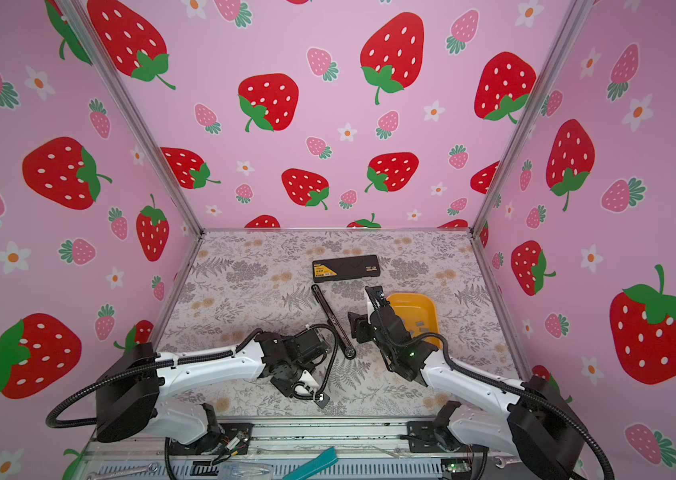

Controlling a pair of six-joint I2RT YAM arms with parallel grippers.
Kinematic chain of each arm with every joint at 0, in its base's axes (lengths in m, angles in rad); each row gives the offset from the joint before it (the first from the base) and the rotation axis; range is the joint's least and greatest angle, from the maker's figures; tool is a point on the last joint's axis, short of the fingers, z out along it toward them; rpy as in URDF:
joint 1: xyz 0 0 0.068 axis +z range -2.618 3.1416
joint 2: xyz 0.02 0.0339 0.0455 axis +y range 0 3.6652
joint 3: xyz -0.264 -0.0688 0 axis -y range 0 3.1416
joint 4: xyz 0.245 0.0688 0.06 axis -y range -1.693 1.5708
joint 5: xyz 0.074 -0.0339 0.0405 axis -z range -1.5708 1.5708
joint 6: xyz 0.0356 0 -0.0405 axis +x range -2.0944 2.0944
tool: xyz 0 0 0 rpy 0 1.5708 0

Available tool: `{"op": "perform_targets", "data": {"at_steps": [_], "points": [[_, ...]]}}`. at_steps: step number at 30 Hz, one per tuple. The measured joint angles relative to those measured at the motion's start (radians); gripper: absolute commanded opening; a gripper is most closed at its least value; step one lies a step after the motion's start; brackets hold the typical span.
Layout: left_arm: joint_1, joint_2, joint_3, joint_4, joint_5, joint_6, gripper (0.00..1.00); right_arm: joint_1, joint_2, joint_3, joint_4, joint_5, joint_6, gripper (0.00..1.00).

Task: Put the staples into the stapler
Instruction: 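Lower the left gripper onto the cream piece on the table and grasp it, then carry the cream piece toward the right gripper while the right gripper approaches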

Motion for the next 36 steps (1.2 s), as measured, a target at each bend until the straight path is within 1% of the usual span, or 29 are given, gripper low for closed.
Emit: {"op": "perform_targets", "data": {"at_steps": [3, 7, 13, 17, 19, 20, 25, 28, 31, 33, 36], "points": [[0.000, 0.026, 0.000, 0.000, -0.012, 0.003, 0.44, 0.000, 0.000, 0.000, 0.000, -0.004, 0.002, 0.69], [-0.001, 0.045, 0.000, 0.000, -0.021, 0.006, 0.40, 0.000, 0.000, 0.000, 0.000, -0.007, 0.002, 0.69], [-0.002, 0.052, 0.004, 0.002, -0.039, 0.016, 0.28, -0.005, 0.000, 0.000, 0.000, -0.008, 0.002, 0.69], [-0.002, 0.062, 0.017, -0.010, -0.048, 0.019, 0.13, -0.005, -0.001, 0.000, 0.000, -0.008, 0.002, 0.69], [-0.002, 0.062, 0.027, -0.012, -0.048, 0.015, 0.07, -0.005, -0.001, 0.000, 0.000, -0.008, 0.002, 0.69], [0.000, 0.060, 0.032, -0.011, -0.048, 0.013, 0.00, -0.005, -0.002, 0.000, 0.000, -0.008, 0.002, 0.69], [0.021, -0.014, 0.040, -0.011, -0.035, -0.003, 0.00, -0.005, -0.009, -0.001, 0.002, -0.010, 0.003, 0.70], [0.050, -0.110, 0.053, 0.021, -0.013, -0.031, 0.00, -0.005, -0.010, -0.006, 0.019, -0.024, 0.006, 0.75], [0.082, -0.220, 0.055, 0.099, -0.002, -0.064, 0.00, -0.005, -0.010, -0.022, 0.047, -0.051, 0.008, 0.76], [0.102, -0.281, 0.055, 0.160, -0.002, -0.089, 0.00, -0.005, -0.011, -0.039, 0.073, -0.077, 0.007, 0.73], [0.115, -0.324, 0.055, 0.229, -0.011, -0.123, 0.00, -0.005, -0.021, -0.070, 0.119, -0.127, 0.002, 0.70]]}}
